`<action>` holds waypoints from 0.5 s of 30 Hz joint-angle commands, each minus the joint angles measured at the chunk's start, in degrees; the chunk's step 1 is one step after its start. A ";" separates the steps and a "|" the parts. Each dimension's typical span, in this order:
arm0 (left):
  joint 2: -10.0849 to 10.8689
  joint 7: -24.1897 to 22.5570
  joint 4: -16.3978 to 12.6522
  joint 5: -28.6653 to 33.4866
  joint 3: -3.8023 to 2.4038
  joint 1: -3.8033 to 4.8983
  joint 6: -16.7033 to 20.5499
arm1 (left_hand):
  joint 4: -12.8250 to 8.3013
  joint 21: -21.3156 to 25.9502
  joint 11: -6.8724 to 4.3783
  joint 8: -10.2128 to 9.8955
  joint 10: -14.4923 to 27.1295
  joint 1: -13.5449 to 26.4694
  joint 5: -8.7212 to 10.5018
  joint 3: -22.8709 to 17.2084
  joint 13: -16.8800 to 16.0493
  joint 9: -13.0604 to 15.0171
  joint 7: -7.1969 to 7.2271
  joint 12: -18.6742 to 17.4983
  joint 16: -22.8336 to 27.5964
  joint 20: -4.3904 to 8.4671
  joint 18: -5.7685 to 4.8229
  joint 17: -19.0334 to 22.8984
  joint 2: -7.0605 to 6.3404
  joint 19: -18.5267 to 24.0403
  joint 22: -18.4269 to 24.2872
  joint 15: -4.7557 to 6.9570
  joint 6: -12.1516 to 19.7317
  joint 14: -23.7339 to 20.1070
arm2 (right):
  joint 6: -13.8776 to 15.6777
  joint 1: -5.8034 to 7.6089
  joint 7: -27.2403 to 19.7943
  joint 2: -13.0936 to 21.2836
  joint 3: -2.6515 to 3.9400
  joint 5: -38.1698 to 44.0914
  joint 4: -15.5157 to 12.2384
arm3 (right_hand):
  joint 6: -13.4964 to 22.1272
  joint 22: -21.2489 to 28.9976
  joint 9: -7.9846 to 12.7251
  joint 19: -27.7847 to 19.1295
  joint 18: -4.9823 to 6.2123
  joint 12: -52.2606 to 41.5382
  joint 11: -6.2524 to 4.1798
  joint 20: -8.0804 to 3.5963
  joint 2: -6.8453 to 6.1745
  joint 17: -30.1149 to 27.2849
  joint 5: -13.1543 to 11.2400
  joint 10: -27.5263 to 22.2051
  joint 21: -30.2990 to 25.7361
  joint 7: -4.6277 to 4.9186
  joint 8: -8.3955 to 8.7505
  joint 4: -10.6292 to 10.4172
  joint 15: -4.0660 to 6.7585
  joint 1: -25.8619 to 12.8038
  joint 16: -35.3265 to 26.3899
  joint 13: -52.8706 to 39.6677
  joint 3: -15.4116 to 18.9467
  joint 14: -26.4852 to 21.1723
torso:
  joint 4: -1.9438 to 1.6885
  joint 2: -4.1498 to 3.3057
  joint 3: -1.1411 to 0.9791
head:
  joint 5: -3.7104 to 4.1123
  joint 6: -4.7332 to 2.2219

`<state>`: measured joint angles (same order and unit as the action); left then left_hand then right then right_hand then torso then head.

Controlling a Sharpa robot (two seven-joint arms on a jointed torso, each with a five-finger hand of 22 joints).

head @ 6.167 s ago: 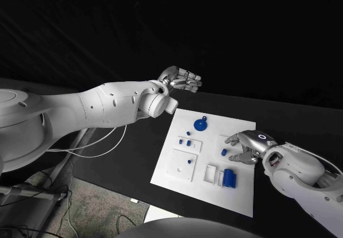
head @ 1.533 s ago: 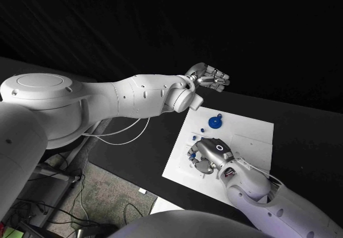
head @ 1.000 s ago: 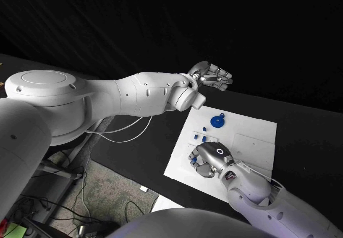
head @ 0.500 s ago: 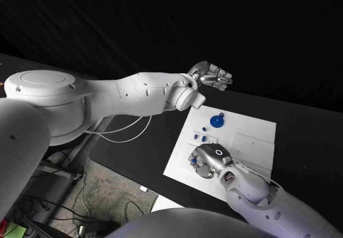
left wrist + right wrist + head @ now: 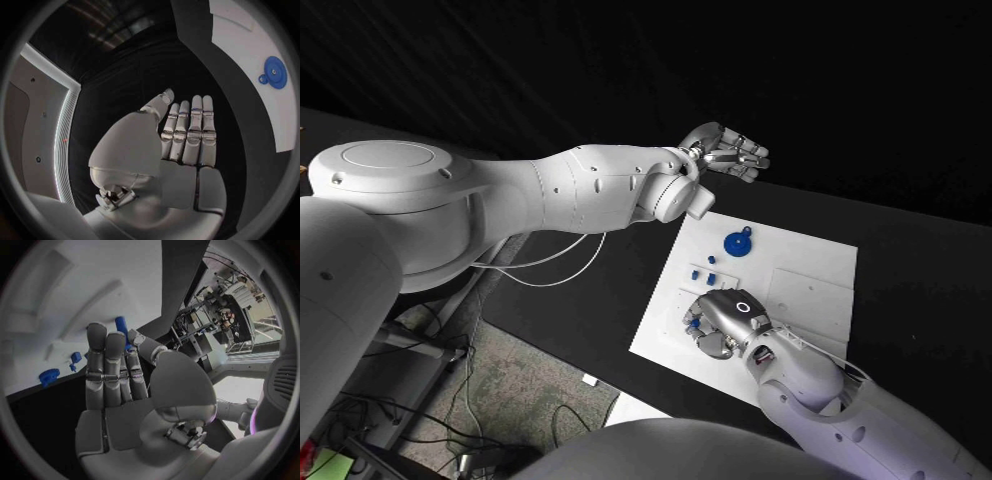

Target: Assemble the parts on the task board

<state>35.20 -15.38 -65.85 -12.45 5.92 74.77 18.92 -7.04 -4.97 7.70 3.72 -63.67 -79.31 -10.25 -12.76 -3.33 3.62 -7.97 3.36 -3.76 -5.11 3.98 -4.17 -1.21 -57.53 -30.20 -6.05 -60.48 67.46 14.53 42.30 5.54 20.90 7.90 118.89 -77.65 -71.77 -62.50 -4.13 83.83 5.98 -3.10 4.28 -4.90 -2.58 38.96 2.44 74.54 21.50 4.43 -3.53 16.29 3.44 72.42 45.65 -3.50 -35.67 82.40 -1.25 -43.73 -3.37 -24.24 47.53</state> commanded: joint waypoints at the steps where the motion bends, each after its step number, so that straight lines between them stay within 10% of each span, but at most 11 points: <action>1: -0.18 -0.35 -0.06 -0.09 -0.05 0.08 -0.83 | -0.11 -0.10 -0.14 -0.10 0.36 -0.39 0.30 0.13 0.04 -0.04 -0.19 0.06 0.09 0.14 0.26 -0.05 0.14 0.46 -0.06 -0.10 0.00 0.27 | -0.87 -0.06 0.47 -0.03 -0.03 1.28 0.14 | -0.16 -0.05 -0.08 1.99 1.01 -0.37 -2.82 -0.36 0.14 0.05 0.31 3.12 -0.31 0.18 -0.17 -0.06 0.37 0.14 -0.29 -0.07 -0.26 0.20 | 0.02 -0.01 0.04 | -0.02 0.00; 15: -0.25 -0.26 -0.01 -0.05 -0.04 0.08 -0.97 | -0.01 0.07 -0.13 -0.10 0.39 -0.34 0.32 0.18 0.03 -0.04 -0.19 0.07 0.08 0.11 0.28 -0.06 0.14 0.40 -0.20 -0.12 0.03 0.25 | -1.07 -0.06 0.56 -0.24 -0.03 1.51 0.32 | -0.17 -0.24 -0.07 1.99 1.01 -0.36 -2.81 -0.35 0.09 0.11 0.31 3.11 -0.40 0.18 -0.16 -0.08 0.37 0.12 -0.33 -0.06 -0.37 0.18 | 0.00 -0.02 0.02 | -0.23 0.17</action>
<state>35.10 -15.34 -65.81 -12.45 5.92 74.77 18.76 -7.04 -4.96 7.70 3.72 -63.67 -79.31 -10.25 -12.76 -3.33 3.62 -7.97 3.36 -3.76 -5.11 3.98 -4.17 -1.21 -57.53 -30.35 -6.05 -60.48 67.45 14.46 42.33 5.73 20.71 7.93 119.54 -77.48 -71.77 -62.70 -4.13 83.83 5.98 -3.11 4.21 -4.89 -2.59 39.01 2.38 74.47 21.23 4.44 -3.52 16.29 3.42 72.41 45.65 -3.50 -35.67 82.39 -1.26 -43.73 -3.35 -24.43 47.69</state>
